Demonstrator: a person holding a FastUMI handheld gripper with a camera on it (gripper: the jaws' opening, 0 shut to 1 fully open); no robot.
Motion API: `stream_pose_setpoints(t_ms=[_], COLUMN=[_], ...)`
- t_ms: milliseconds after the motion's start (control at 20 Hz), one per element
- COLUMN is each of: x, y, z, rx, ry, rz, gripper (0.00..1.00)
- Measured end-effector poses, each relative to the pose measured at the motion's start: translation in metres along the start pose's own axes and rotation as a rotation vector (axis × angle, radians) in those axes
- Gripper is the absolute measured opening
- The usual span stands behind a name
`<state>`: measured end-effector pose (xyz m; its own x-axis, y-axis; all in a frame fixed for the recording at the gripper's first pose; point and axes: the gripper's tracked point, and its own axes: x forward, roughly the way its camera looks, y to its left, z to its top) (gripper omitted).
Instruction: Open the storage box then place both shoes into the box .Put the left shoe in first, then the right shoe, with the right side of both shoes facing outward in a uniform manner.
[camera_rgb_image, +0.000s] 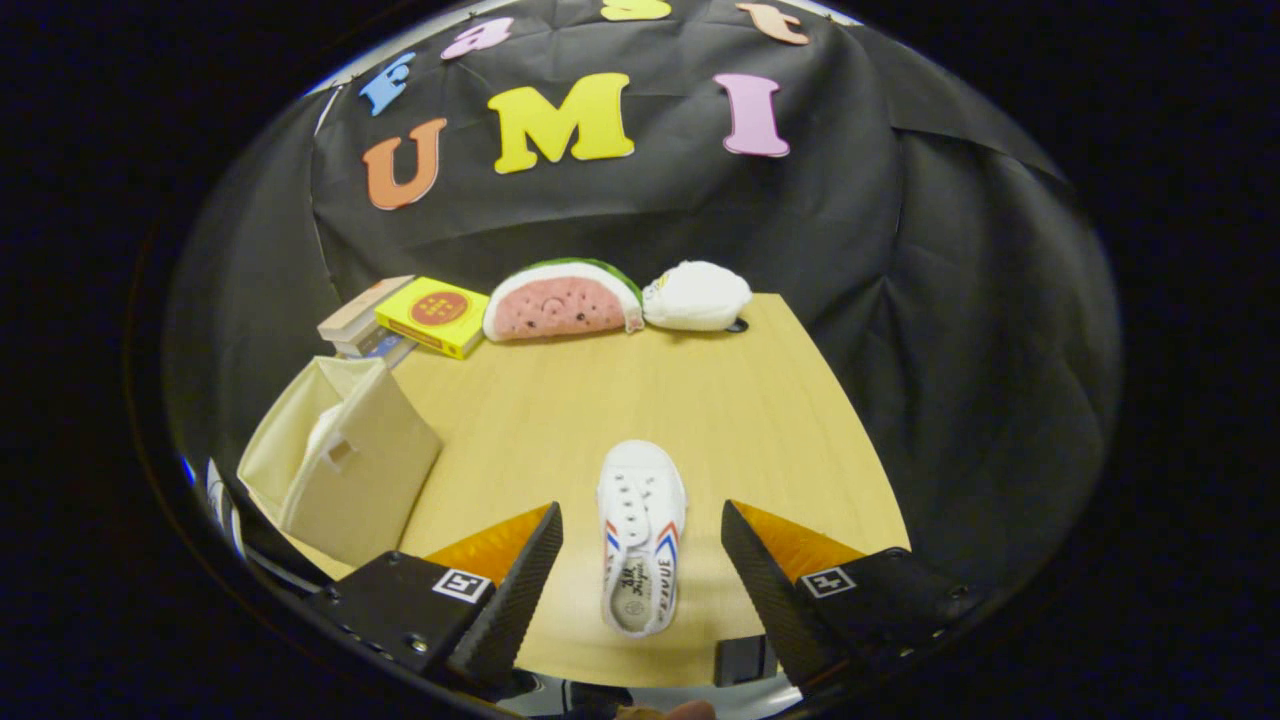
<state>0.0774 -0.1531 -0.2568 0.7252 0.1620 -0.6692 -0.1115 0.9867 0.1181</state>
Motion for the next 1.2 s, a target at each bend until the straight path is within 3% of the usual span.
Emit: stream_pose_setpoints(t_ms=[250,650,850,1050,1100,1150,1200], x=[0.06,0.099,0.095,0.096,0.088,0.097,0.089], y=[-0.029,-0.019,-0.005,-0.01,-0.014,-0.008,-0.008], z=[-0.051,-0.062,-0.067,-0.067,-0.059,-0.065,-0.062], rx=[-0.006,-0.027,0.084,0.175,0.201,0.231,0.248], ry=[0.149,0.26,0.34,0.382,0.392,0.393,0.4], rz=[-0.017,0.054,0.162,0.153,0.147,0.156,0.167], gripper=[0.96,0.95,0.66,0.26,0.11,0.11,0.01])
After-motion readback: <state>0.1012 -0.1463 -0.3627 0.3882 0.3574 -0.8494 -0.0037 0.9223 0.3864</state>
